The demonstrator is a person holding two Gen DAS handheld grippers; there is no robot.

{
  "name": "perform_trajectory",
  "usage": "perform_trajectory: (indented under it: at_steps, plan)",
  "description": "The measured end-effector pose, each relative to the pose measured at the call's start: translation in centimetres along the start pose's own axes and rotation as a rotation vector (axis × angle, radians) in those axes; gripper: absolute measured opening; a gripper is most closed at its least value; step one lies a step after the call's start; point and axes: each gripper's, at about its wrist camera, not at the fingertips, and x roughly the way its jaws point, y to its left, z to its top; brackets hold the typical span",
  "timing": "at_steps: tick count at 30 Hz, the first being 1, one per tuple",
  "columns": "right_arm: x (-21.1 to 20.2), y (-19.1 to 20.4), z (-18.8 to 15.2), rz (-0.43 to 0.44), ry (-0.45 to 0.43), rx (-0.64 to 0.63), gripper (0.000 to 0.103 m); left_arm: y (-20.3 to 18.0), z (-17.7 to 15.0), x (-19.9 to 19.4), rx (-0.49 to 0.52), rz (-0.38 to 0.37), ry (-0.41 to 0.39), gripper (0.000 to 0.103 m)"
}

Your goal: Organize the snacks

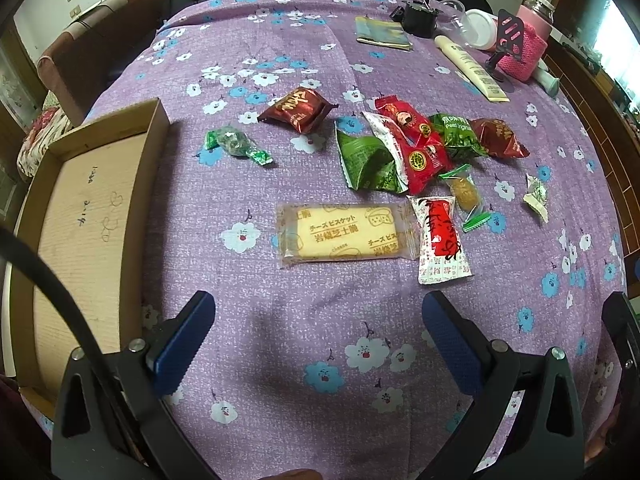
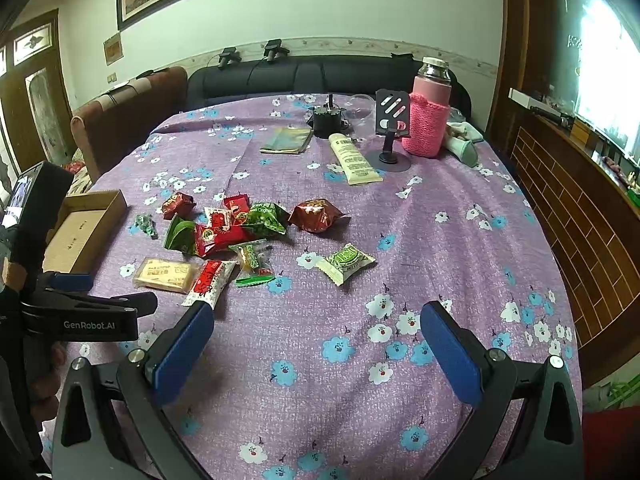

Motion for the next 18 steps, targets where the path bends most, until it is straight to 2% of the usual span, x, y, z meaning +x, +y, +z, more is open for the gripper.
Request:
perform_trajectory:
  at_steps: [18]
  plan:
    - [-0.01,0.33,0.02,-0.007,0.004,-0.001,0.103,-0.16,0.01,0.29,-0.009,-0.012,0.017,0.103]
